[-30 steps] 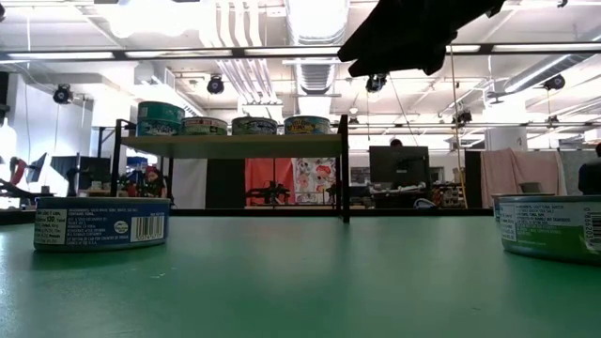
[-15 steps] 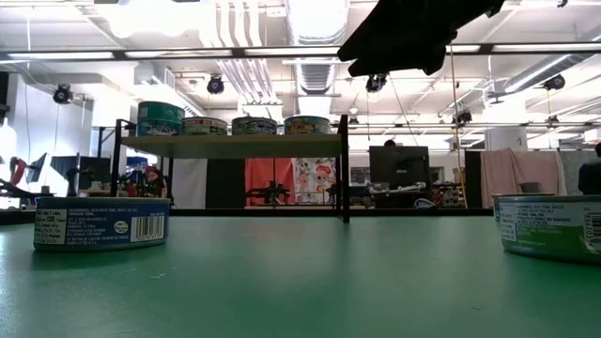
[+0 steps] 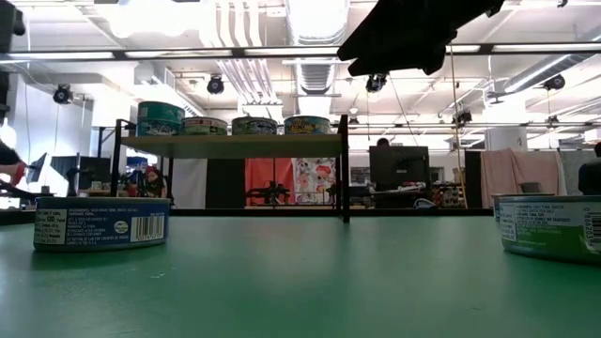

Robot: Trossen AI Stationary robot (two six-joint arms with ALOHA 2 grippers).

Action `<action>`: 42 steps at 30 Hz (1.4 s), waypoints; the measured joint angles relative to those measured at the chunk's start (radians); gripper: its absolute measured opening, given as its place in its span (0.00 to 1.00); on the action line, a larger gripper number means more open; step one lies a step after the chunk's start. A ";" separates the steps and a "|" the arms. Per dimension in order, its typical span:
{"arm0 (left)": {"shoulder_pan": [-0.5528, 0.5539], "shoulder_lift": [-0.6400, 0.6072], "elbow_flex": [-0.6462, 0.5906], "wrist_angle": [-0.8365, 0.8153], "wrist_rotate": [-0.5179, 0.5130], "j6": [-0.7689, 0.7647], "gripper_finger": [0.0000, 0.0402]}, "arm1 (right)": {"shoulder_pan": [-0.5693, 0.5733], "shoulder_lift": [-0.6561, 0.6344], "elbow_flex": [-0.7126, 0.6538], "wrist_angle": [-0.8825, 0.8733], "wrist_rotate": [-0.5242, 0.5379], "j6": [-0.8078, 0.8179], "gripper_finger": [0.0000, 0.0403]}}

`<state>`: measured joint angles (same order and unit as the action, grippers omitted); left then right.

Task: Stack canned seafood by type on shelf
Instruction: Put the middle left red tuna can on the shelf

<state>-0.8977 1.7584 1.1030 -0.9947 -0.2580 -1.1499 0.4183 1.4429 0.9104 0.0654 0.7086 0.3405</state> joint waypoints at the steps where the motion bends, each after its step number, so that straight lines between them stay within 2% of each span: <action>1: 0.004 0.000 0.000 0.009 -0.015 0.011 0.00 | 0.000 0.000 0.000 0.000 0.000 0.000 0.51; 6: 0.036 0.003 0.000 0.038 -0.078 0.059 0.00 | 0.000 0.000 0.000 0.000 0.000 0.000 0.51; 19: 0.164 0.003 -0.002 0.171 -0.244 0.303 0.00 | 0.000 0.000 0.000 0.000 0.000 0.000 0.51; 24: 0.200 -0.002 -0.002 0.178 -0.256 0.363 0.00 | 0.000 0.000 0.000 0.000 0.000 0.016 0.51; 26: 0.192 -0.019 -0.002 0.160 -0.240 0.359 0.00 | 0.000 0.000 0.000 0.000 0.000 0.016 0.51; 31: 0.147 -0.036 0.020 0.128 -0.094 0.329 0.00 | 0.000 0.000 0.000 0.000 0.000 0.017 0.51; 35: 0.101 -0.039 0.063 0.078 -0.027 0.281 0.00 | 0.000 0.000 0.000 0.000 0.000 0.025 0.51; 42: 0.058 -0.033 0.040 0.057 -0.001 0.203 0.00 | 0.000 0.000 0.000 0.000 0.000 0.029 0.51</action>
<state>-0.8398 1.7250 1.1429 -0.9380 -0.2589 -0.9464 0.4183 1.4429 0.9108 0.0650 0.7082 0.3695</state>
